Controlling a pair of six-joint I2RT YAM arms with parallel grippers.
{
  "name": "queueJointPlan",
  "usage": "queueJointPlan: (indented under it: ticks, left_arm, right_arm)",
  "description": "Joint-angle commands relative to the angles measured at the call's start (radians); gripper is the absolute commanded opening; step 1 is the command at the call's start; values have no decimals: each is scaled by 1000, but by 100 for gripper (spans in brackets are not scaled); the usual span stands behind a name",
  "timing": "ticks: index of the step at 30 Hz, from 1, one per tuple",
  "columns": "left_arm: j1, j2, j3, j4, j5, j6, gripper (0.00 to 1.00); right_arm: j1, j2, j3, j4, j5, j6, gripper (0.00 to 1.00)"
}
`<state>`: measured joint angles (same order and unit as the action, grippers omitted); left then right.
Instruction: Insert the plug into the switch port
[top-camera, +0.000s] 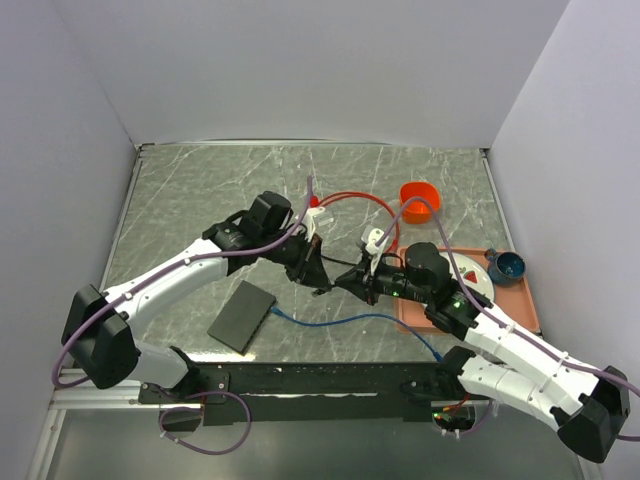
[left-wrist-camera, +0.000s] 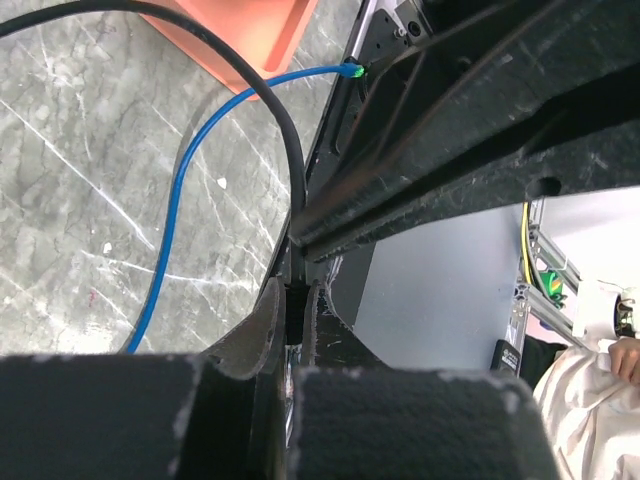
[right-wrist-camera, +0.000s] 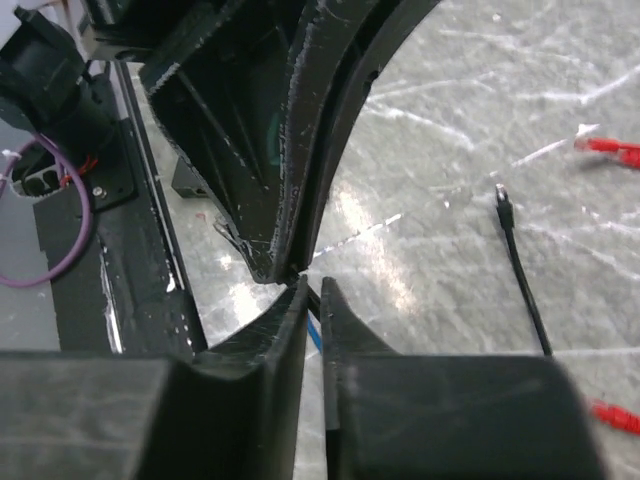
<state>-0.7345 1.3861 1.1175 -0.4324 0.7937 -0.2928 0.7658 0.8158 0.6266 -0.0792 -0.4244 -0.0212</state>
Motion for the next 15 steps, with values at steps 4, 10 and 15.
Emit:
queueJointPlan:
  ticks: [4,10,15]
  left_arm:
    - [1,-45,47,69,42,17,1]
    - [1,-30,71,14,41,49,1]
    - [3,-35,87,-22,38,78,1]
  right_arm:
    - [4,34,35,-24,-80,-19,28]
    - [4,37,28,-37,-108,-37,52]
    - [3,48,35,-79,-142,-60,52]
